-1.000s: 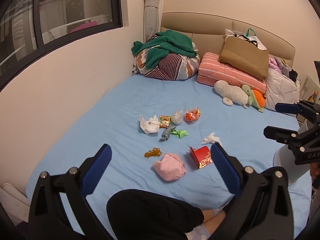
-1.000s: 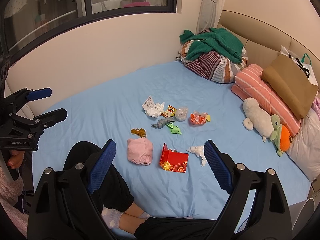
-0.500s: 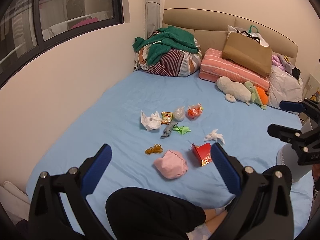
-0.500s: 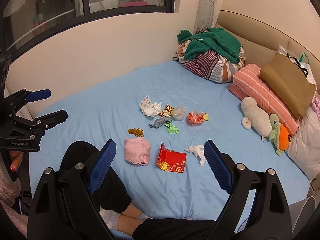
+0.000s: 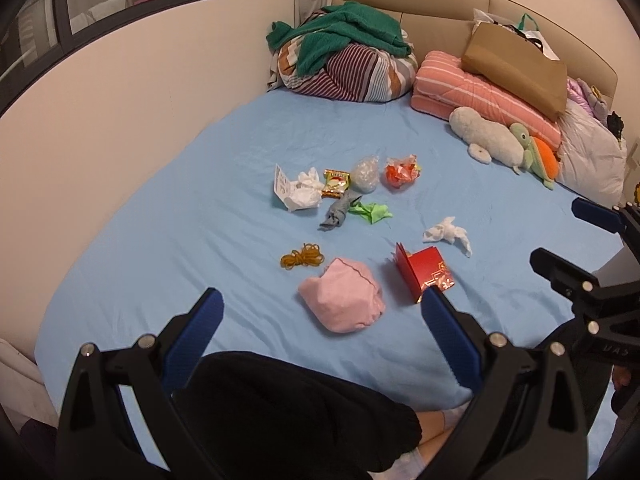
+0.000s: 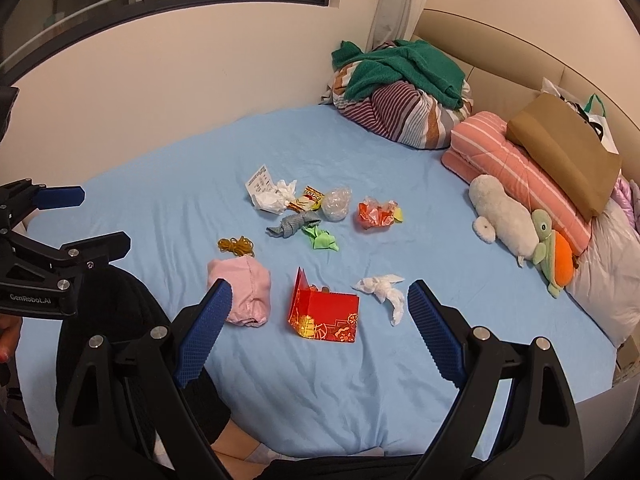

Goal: Collect trash
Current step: 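Grasp the pink cloth with the left tool while the right tool grasps the red envelope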

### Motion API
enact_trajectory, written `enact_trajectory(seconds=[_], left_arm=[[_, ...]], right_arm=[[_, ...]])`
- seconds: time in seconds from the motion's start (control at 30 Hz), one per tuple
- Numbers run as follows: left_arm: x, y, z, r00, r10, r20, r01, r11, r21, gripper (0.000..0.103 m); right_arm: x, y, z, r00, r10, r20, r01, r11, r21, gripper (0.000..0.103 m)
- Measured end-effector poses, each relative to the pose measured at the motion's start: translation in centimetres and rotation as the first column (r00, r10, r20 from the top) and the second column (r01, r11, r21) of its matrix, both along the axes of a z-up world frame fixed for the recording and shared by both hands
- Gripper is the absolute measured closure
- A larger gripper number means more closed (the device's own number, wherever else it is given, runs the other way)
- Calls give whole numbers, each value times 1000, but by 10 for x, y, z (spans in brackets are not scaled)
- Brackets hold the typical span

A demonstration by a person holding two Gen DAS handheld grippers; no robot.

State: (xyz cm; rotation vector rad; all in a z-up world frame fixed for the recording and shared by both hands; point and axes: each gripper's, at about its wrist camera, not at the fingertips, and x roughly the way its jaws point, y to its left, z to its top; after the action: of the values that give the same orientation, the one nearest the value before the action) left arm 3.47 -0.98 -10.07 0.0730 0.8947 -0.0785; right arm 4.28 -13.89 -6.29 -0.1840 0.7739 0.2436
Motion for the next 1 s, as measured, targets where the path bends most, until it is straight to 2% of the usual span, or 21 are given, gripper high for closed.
enact_trajectory(seconds=[0.23, 0.47, 0.63, 0.83, 0.87, 0.9, 0.97, 1.0], left_arm=[[32, 5, -57, 994, 37, -99, -36, 999, 12, 4], [68, 7, -117, 973, 53, -225, -55, 999, -1, 4], [93, 6, -156, 954, 56, -293, -57, 998, 3, 4], [119, 3, -192, 928, 43, -369, -62, 997, -40, 8], [122, 1, -195, 926, 32, -376, -55, 997, -50, 8], [124, -1, -199, 922, 15, -387, -43, 997, -63, 11], [128, -5, -208, 911, -14, -413, -23, 996, -84, 44], [130, -6, -214, 900, -24, -435, -16, 996, -88, 58]], right_arm=[[26, 4, -60, 998, -17, -62, 19, 999, 35, 17], [58, 8, -115, 990, -35, -133, 42, 998, 50, 17], [83, 21, -159, 983, -25, -183, 25, 1000, -3, 17], [109, 28, -198, 975, -26, -222, 14, 998, -56, 18], [112, 29, -203, 973, -25, -232, 11, 998, -61, 22], [115, 30, -207, 970, -21, -243, 7, 998, -57, 26], [119, 33, -216, 963, -8, -271, -5, 999, -49, 59], [120, 35, -220, 958, 0, -286, -13, 999, -43, 65]])
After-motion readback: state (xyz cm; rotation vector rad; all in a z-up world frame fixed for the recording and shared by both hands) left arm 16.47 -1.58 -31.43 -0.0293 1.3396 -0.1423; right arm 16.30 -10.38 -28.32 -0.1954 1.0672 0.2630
